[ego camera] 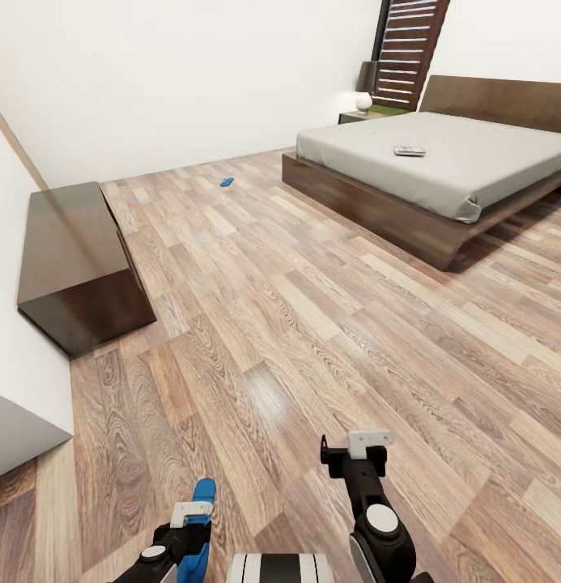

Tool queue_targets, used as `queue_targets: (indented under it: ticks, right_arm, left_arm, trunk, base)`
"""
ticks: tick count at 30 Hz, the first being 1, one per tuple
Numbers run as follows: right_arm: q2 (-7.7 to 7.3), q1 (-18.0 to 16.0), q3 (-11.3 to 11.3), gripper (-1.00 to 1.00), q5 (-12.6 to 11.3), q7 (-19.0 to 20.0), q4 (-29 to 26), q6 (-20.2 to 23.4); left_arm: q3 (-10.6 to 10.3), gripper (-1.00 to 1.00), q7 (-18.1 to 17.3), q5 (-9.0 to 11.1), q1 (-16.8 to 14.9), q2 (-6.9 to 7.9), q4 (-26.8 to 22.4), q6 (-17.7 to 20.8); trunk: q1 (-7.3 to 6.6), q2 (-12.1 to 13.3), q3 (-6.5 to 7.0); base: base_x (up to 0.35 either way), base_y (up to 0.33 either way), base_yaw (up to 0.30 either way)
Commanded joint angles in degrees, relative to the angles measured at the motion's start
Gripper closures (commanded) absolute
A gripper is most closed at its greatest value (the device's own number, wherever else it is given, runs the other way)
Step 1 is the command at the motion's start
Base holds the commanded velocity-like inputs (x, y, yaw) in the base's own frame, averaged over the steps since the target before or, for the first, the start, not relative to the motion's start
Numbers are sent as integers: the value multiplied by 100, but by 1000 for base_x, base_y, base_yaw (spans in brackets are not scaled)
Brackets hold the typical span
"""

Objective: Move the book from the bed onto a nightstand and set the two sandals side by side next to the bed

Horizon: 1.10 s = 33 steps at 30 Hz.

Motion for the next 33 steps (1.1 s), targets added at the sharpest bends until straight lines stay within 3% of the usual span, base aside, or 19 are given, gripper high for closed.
queue_targets:
  ticks: [1,9,22,33]
  right_arm:
    - [-4,-23,-16,-100,6,-30,-6,44]
    - [-13,-78,-202,-100,5,-26,-6,50]
    - [-32,-141,-423,-100,-1,-22,-6,53]
    - [-30,-150,-464,-100,-2,-17,-6,54]
  left_arm:
    - [-49,-100,34,57,-3,3,4,-22]
    - [-49,-100,34,57,-3,3,4,-22]
    - [-49,-100,34,57,-3,3,4,-22]
    - [-49,-100,34,57,-3,3,4,-22]
  trunk:
    - [1,-3,-26]
    - [22,-14,-203]
    - [22,-14,-203]
    - [22,-14,-203]
  base:
    - [0,0,0]
    - [0,0,0]
    - [0,0,0]
    - [0,0,0]
